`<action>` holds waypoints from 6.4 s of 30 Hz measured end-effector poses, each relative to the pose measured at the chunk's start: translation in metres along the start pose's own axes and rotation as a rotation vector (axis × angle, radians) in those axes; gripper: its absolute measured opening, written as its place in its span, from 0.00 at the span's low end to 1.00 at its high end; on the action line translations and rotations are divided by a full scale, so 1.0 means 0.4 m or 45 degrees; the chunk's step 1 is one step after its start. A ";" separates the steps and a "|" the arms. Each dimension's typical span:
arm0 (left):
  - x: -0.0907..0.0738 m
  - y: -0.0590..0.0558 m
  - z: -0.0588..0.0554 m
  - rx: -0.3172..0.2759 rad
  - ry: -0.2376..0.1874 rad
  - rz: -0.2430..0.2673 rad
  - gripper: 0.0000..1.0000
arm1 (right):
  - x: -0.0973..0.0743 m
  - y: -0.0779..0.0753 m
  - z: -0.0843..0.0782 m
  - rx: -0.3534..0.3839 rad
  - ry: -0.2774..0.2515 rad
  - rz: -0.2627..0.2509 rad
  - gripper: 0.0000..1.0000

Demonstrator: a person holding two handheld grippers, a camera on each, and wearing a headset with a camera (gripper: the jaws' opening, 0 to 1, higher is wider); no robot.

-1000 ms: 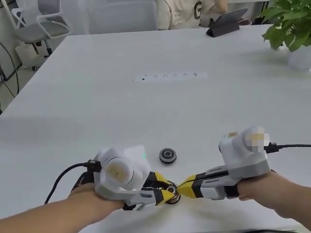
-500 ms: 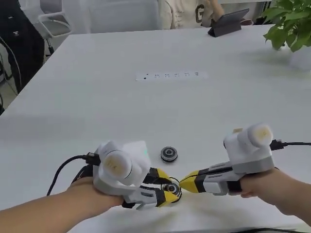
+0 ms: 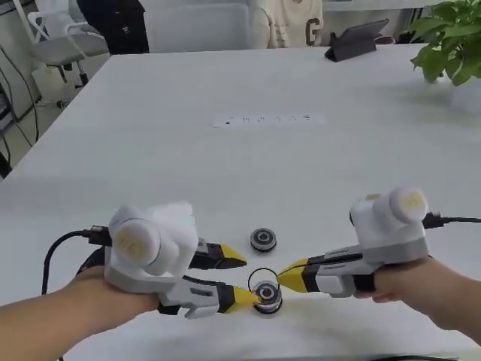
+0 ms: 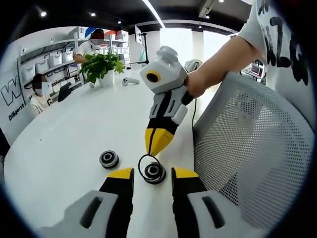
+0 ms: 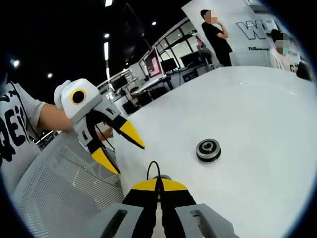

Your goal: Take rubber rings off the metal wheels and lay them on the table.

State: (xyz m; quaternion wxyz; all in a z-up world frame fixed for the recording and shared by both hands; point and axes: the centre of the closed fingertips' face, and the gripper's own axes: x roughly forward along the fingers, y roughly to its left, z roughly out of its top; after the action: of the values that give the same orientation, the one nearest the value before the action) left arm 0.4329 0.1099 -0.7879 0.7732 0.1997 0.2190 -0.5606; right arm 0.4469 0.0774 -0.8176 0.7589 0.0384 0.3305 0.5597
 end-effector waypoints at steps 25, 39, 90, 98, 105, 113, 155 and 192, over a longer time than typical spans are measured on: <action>-0.145 0.075 -0.044 -0.093 -0.021 0.125 0.46 | 0.062 0.018 0.063 -0.052 0.017 0.012 0.00; -0.177 0.089 -0.084 -0.148 -0.010 0.173 0.50 | 0.127 -0.008 0.064 -0.076 0.063 -0.086 0.00; -0.085 0.090 -0.025 -0.086 0.014 0.072 0.47 | 0.013 -0.061 0.068 -0.148 0.007 -0.186 0.18; -0.035 0.080 -0.021 -0.083 0.027 0.027 0.46 | -0.012 -0.072 0.038 -0.156 0.014 -0.182 0.19; 0.005 0.055 -0.030 -0.092 0.046 -0.025 0.45 | -0.008 -0.055 0.002 -0.174 0.040 -0.134 0.21; 0.043 0.019 -0.043 -0.089 0.073 -0.074 0.43 | -0.002 -0.037 -0.032 -0.211 0.069 -0.082 0.22; 0.137 -0.013 -0.064 -0.158 0.108 -0.092 0.14 | 0.033 -0.028 -0.097 -0.341 0.155 -0.036 0.17; 0.145 -0.005 -0.065 -0.037 0.104 -0.009 0.07 | 0.029 -0.041 -0.099 -0.225 0.157 -0.077 0.00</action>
State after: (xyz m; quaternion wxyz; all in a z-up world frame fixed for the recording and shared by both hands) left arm 0.4439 0.0784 -0.8422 0.7643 0.2106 0.2592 -0.5516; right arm 0.4405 0.0693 -0.8607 0.7541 -0.0732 0.3268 0.5649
